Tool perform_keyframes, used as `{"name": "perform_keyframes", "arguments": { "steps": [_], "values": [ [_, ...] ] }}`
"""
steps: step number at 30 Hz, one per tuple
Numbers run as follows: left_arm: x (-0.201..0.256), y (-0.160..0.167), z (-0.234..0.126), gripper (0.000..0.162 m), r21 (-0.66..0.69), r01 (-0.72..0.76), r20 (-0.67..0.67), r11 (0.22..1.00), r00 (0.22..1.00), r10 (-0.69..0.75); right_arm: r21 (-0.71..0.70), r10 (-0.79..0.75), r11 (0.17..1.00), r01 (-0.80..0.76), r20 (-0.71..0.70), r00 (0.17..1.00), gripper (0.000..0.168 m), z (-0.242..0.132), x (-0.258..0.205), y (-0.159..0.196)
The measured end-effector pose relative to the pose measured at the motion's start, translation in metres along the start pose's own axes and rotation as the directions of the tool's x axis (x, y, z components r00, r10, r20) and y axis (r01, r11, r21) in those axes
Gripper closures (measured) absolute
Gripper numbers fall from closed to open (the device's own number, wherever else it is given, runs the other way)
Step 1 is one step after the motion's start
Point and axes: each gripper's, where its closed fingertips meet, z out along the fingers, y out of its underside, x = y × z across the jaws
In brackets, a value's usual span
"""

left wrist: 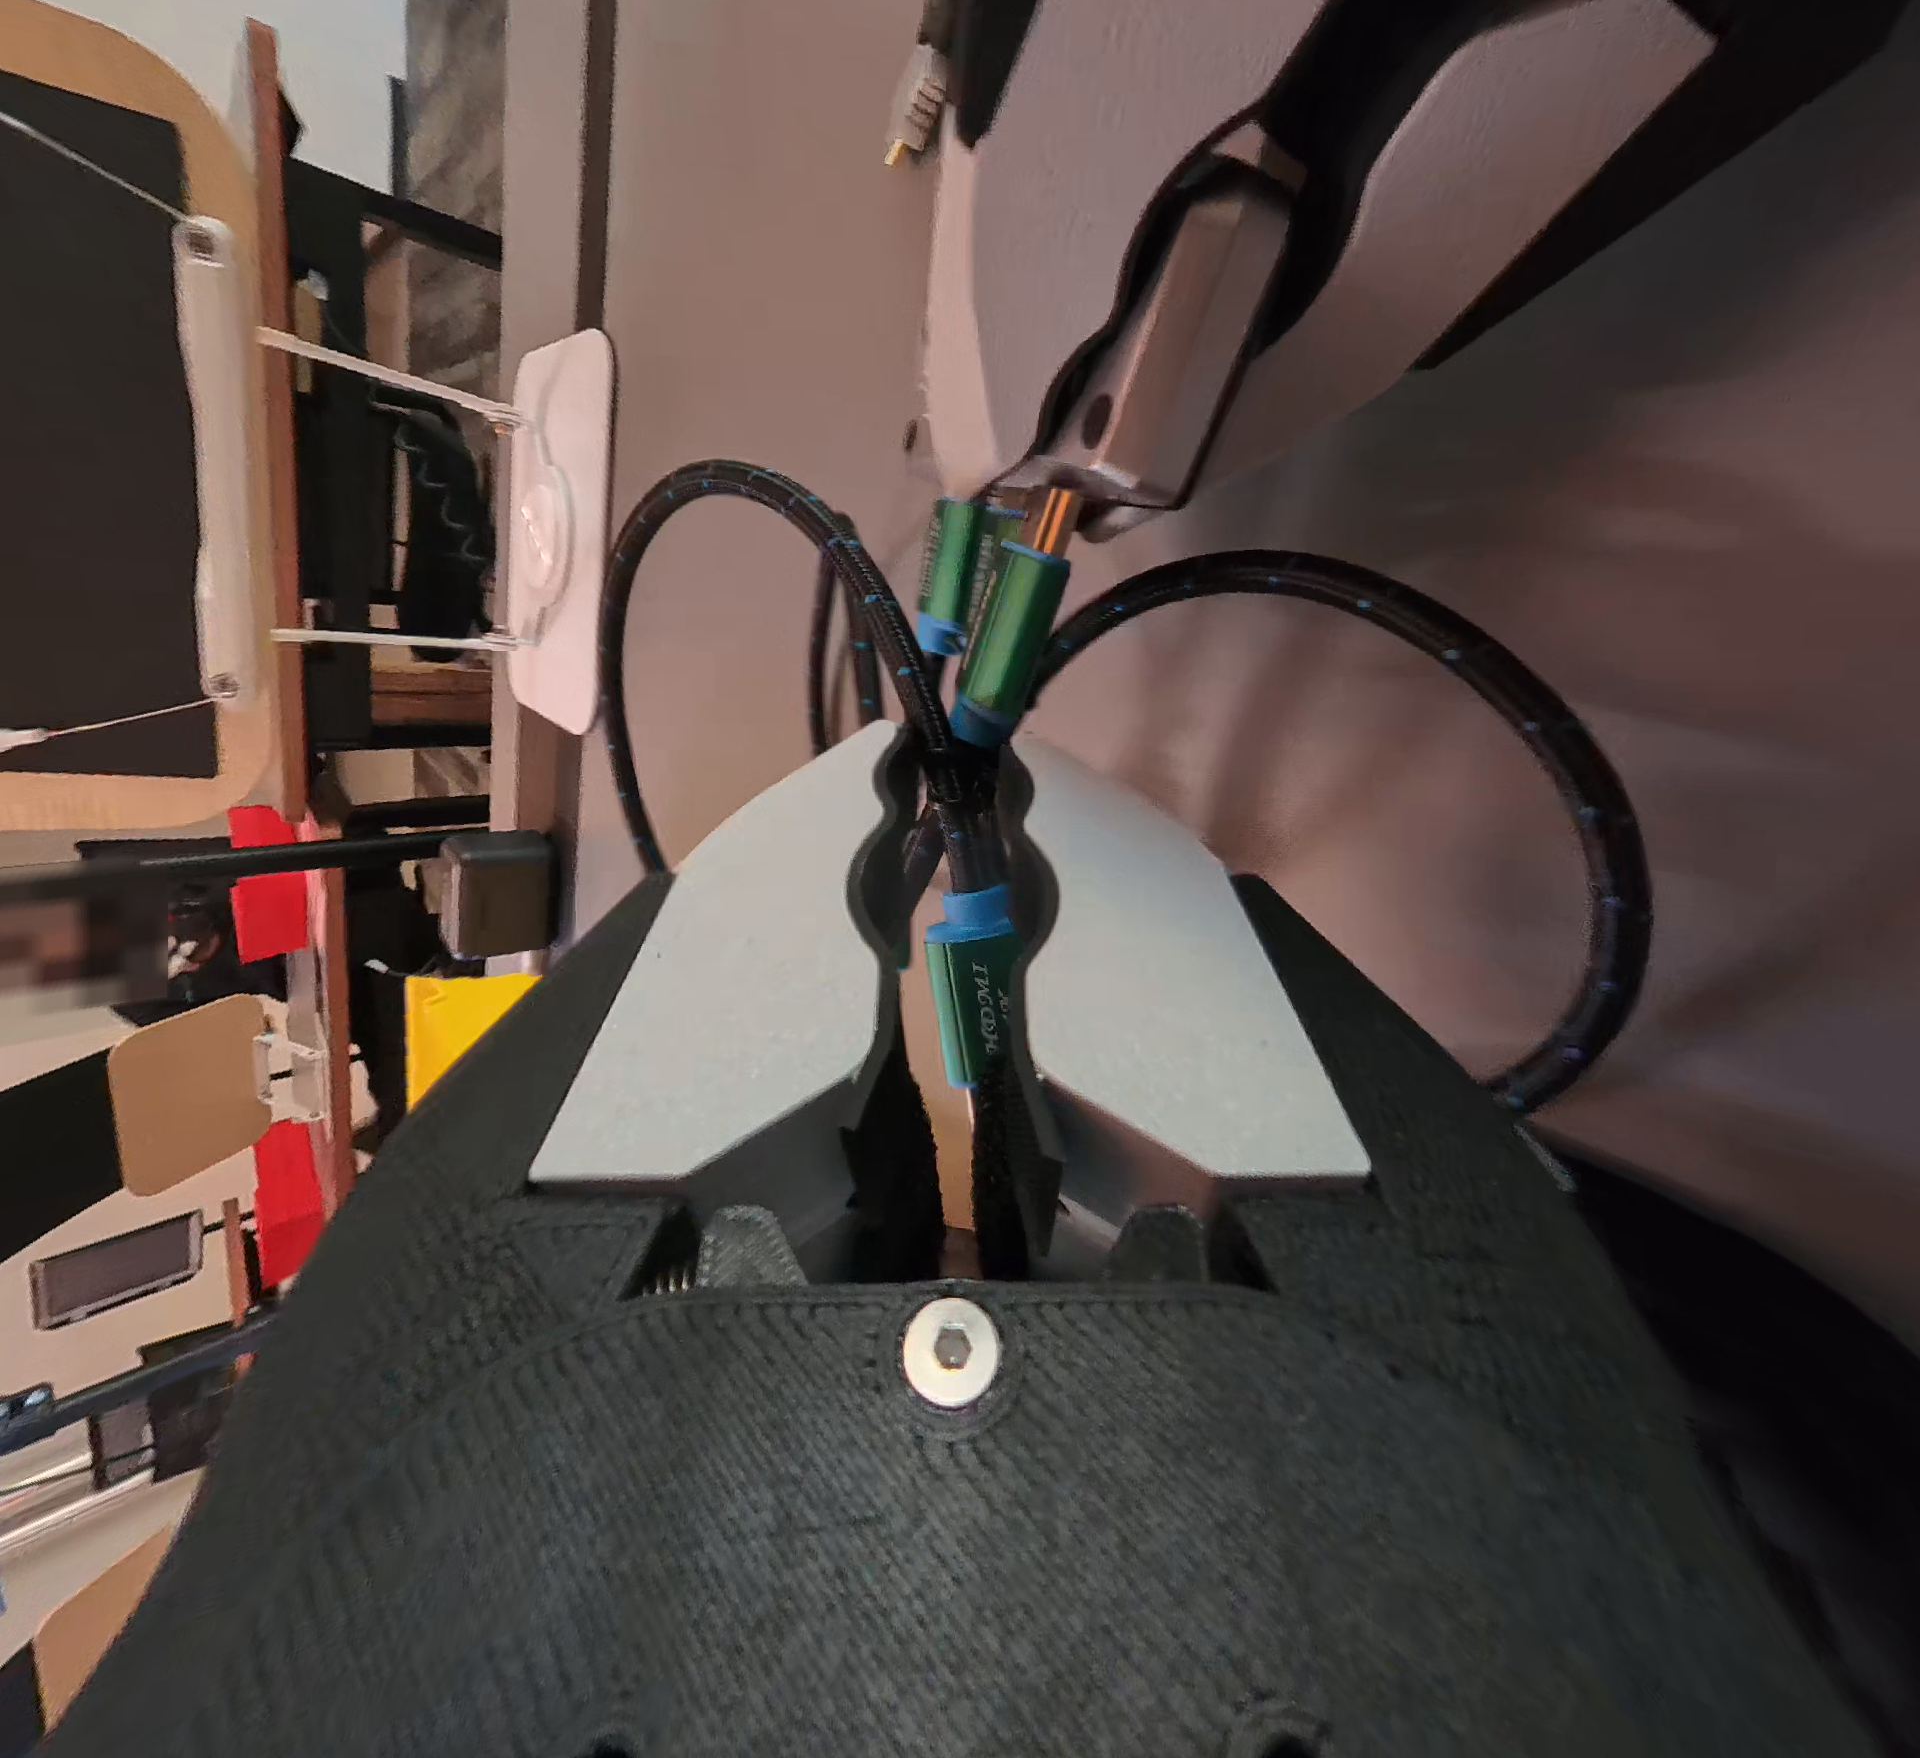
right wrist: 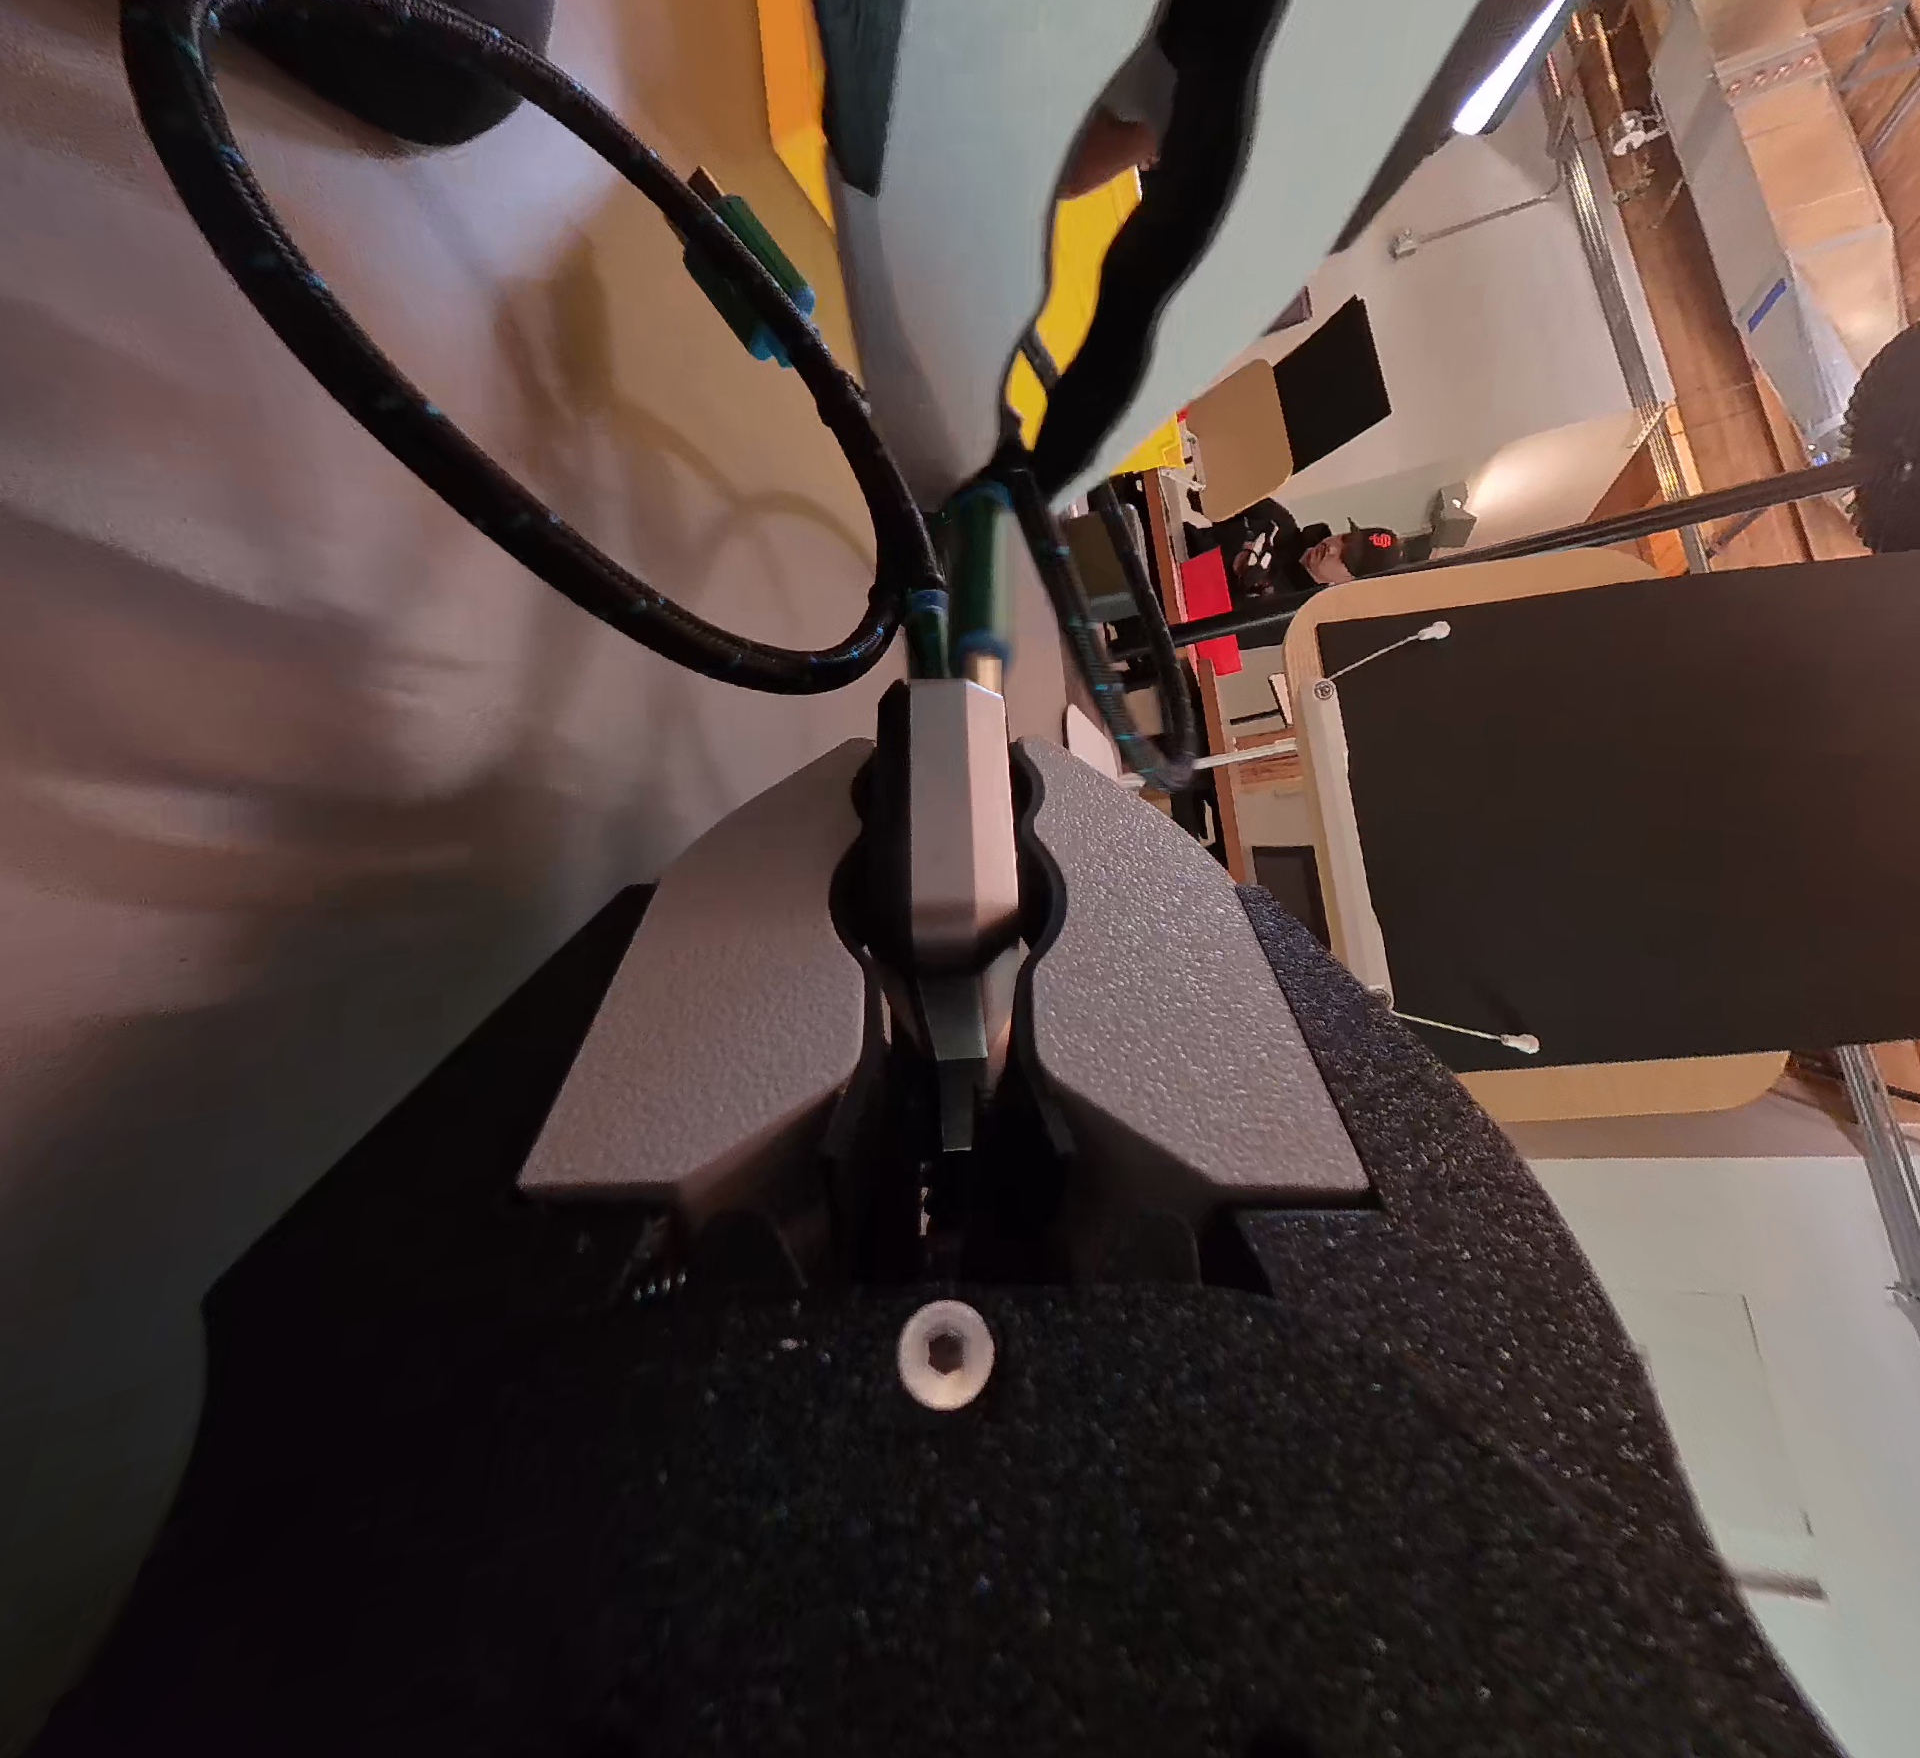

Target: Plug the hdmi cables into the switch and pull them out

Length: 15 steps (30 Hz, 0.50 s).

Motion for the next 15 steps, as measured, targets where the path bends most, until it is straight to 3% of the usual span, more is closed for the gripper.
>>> {"name": "perform_keyframes", "arguments": {
  "steps": [6,15],
  "values": [
    [-0.0046,0.0020,-0.0011,0.147,-0.026,-0.102,0.075,0.994,0.992,0.104,0.019,0.044,0.999,-0.044,0.009,0.999,0.148,-0.0005,0.0012,-0.0017],
    [-0.0030,0.0021,-0.0001,0.148,-0.071,-0.107,0.112,0.992,0.987,0.115,0.009,0.036,0.999,-0.037,0.010,0.999,0.148,0.0007,0.0007,-0.0014]
  ]
}}
